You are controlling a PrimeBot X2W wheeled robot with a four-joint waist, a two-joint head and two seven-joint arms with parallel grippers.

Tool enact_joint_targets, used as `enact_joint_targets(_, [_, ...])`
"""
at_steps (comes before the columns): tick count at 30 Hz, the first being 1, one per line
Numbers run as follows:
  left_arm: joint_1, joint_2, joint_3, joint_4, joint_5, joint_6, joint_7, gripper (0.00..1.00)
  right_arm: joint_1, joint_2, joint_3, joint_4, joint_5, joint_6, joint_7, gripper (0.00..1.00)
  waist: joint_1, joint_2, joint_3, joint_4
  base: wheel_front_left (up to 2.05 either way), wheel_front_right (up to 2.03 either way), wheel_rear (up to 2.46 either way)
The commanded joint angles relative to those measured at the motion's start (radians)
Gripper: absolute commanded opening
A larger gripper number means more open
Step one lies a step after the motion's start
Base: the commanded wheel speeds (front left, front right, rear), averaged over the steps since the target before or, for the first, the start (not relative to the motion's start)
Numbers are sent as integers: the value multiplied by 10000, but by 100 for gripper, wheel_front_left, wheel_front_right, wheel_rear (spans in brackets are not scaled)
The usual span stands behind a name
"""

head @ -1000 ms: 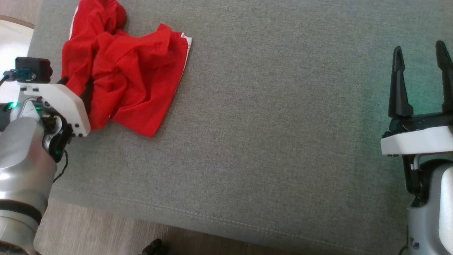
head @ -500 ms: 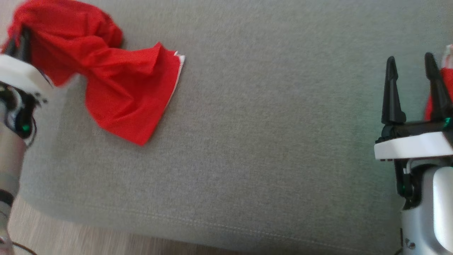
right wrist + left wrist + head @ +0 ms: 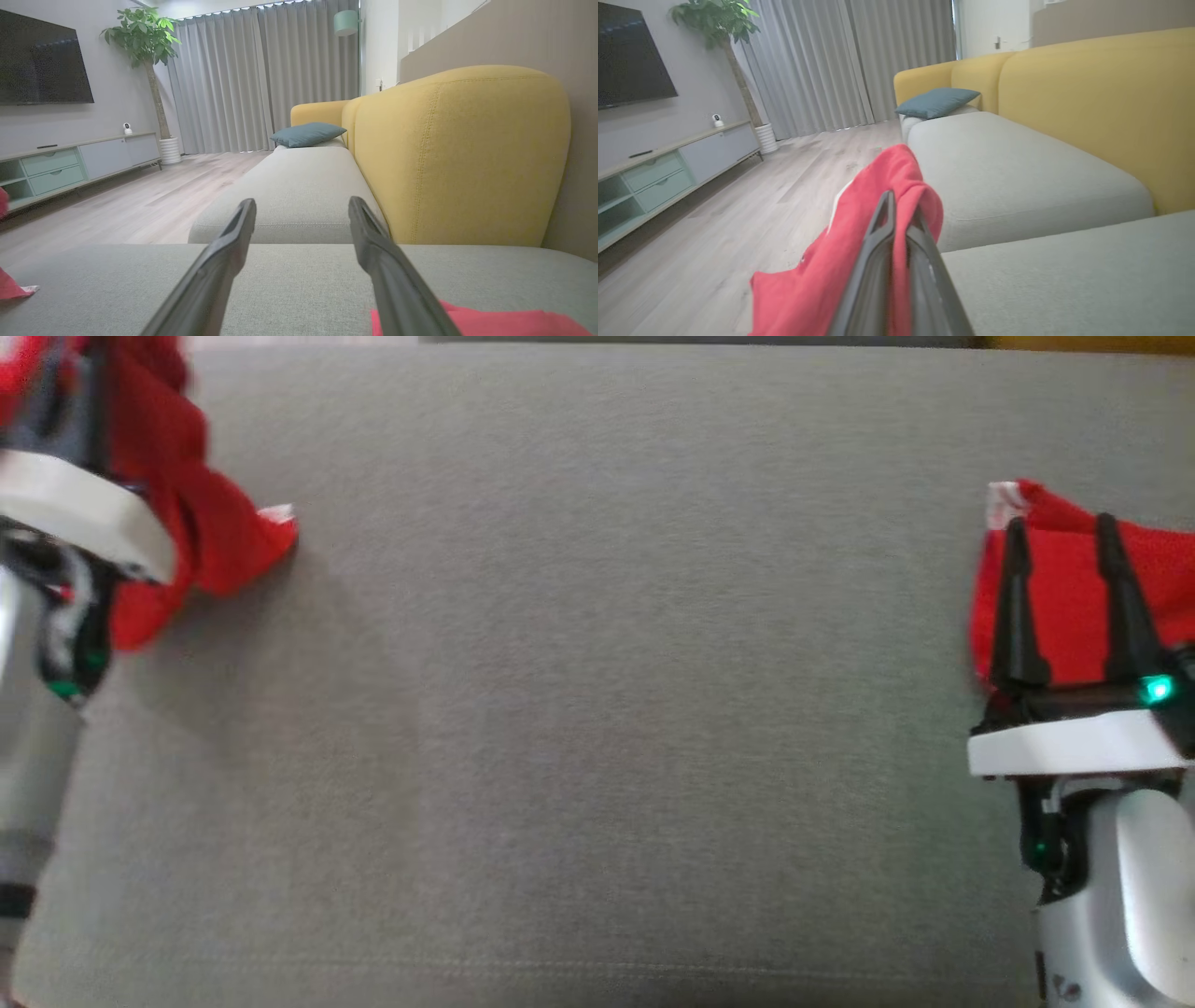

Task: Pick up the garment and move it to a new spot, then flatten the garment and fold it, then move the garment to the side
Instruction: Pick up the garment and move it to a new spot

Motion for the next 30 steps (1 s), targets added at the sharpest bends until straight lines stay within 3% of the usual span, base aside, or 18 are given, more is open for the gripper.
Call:
enact_joint_targets(1, [-238,328,201,-677,105,159,191,0,-223,-22,376,-308,115,33,-119,100,0,-1,-165,-521,0,0,0])
enact_joint_targets(9, [283,-591,-442,-1603,112,578,717,0,-937,-22,667,-986,78,33,16,100,0,-1,321,-1910,0,0,0])
enact_joint_targets(19, [-595,-2179,-1026,-86,155,568,381,0,-1398,-22,1149,-1382,163,33,162,100,0,-1,917,-3107,0,0,0])
enact_joint_targets(20, [-711,-2340,-1069,137,153,533,292,61,-1395,-22,1204,-1359,197,33,130,100,0,-1,947,-3191,0,0,0])
enact_joint_targets(21, [-835,-2471,-1132,338,194,494,183,100,-1384,-22,1247,-1329,227,33,101,100,0,-1,969,-3256,0,0,0])
enact_joint_targets(26, [-1336,-2876,-1105,1008,255,463,-277,100,-1296,-22,1188,-1136,320,33,-51,100,0,-1,951,-3253,0,0,0])
enact_joint_targets(30, [-1464,-2737,-847,1190,291,470,-489,100,-1214,-22,1129,-983,298,33,-101,100,0,-1,765,-2877,0,0,0])
